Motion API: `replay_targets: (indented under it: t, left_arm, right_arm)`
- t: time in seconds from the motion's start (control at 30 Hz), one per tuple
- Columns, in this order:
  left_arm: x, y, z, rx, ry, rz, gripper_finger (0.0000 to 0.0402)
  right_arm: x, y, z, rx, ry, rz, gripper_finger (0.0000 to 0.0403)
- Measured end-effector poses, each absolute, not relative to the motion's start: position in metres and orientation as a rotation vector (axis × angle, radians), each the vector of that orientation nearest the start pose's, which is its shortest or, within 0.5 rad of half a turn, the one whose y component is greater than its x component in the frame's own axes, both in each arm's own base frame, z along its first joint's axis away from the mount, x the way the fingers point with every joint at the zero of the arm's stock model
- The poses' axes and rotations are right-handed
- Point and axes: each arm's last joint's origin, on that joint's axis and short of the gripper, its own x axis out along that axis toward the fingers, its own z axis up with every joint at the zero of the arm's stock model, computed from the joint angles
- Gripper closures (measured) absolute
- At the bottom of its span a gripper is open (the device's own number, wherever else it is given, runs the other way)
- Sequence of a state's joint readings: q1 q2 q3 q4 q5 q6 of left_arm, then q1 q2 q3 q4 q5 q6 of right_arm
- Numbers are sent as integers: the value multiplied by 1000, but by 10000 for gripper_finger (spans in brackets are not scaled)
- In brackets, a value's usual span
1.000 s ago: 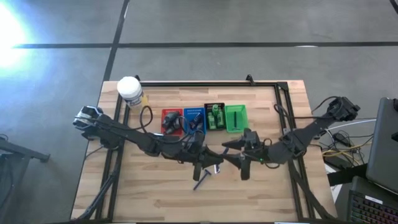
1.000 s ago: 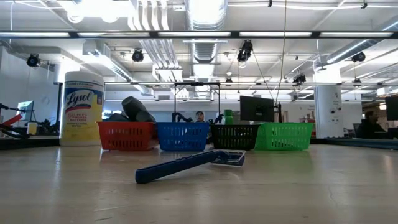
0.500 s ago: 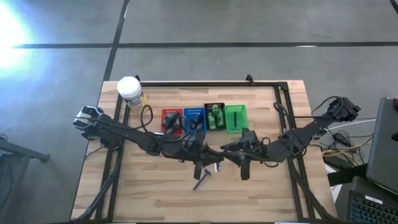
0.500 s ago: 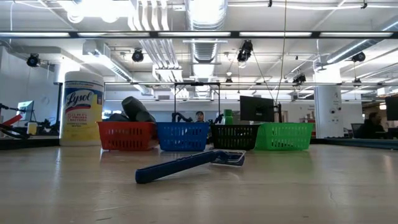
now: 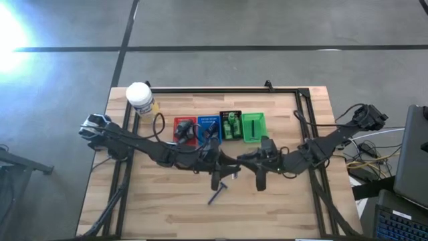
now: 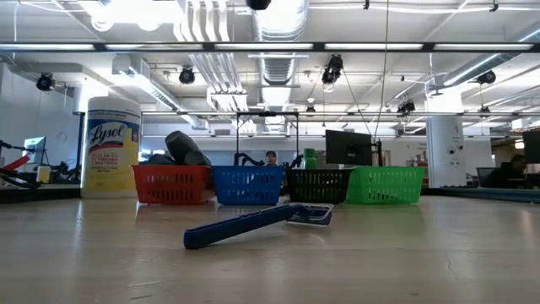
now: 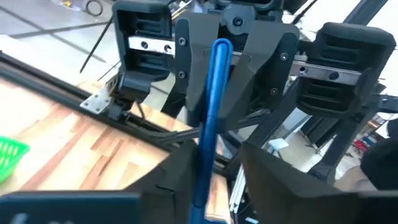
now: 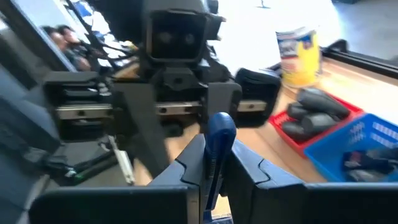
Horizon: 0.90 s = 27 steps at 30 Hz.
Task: Pick & Place Travel size toiletries
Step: Put the blue razor into the green bin
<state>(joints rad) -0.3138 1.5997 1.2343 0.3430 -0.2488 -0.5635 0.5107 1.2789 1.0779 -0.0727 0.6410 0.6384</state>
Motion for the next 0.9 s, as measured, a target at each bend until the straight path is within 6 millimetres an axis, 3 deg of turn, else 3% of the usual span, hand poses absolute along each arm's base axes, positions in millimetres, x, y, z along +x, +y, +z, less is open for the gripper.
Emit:
replay_targets:
  t: [0.2,0.37,0.53,0.73,0.9]
  left_arm:
    - [356,-109,326,-564,130,-31,178]
    - [345,-110,318,-561,288,17,124]
    - [328,-116,309,-532,461,57,114]
    - [316,-126,304,-485,540,79,115]
    - [310,-136,302,-455,549,91,115]
  right_arm:
    - [254,108,325,504,264,-394,373]
    - [249,66,299,610,453,-675,373]
    - [250,6,277,644,648,-936,372]
    - [265,-63,254,713,793,-964,360]
    - [274,-98,227,793,898,-961,361]
